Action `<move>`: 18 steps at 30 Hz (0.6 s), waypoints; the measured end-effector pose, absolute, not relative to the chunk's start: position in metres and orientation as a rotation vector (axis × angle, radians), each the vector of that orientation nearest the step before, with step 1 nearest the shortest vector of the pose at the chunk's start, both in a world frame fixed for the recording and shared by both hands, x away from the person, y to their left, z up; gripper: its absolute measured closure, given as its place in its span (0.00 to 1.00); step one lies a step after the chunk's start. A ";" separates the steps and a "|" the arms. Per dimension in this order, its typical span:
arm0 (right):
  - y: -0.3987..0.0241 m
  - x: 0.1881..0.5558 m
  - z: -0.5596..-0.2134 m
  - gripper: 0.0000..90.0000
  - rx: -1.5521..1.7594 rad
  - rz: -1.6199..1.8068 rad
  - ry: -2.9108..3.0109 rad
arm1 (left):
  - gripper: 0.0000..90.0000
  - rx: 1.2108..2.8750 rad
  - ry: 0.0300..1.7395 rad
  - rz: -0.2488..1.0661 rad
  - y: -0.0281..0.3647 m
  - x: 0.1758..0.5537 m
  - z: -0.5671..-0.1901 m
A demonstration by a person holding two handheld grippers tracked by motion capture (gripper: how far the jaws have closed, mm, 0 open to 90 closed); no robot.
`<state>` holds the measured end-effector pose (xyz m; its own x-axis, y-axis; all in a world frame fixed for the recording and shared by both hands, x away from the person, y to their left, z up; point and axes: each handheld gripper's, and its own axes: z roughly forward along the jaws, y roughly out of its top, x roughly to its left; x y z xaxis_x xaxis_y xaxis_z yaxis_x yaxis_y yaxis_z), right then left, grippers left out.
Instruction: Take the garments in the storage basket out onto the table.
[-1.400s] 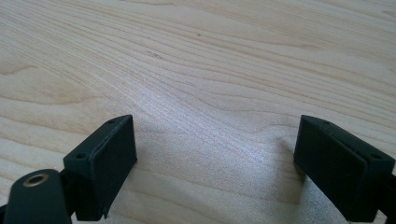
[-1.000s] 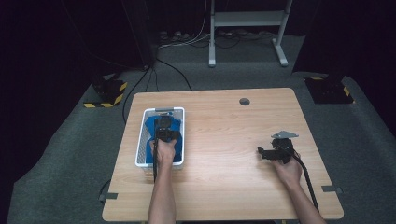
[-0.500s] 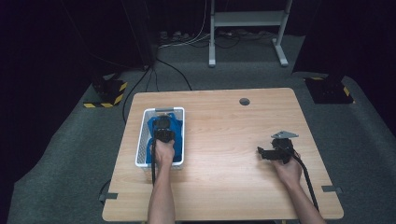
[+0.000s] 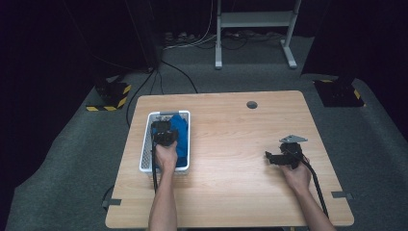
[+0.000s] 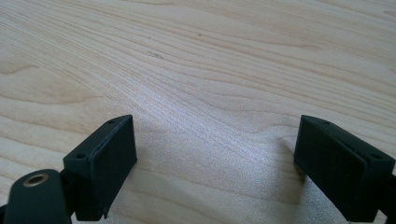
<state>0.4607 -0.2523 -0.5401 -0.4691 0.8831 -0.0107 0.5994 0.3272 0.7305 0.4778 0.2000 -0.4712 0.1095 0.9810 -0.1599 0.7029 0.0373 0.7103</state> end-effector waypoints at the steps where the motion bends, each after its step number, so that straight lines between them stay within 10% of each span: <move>1: -0.252 0.461 -0.540 0.14 1.309 0.942 2.190 | 0.98 1.720 1.645 0.531 0.201 0.477 -0.469; 18: -0.252 0.461 -0.540 0.14 1.309 0.942 2.190 | 0.98 1.602 1.493 0.556 0.202 0.463 -0.424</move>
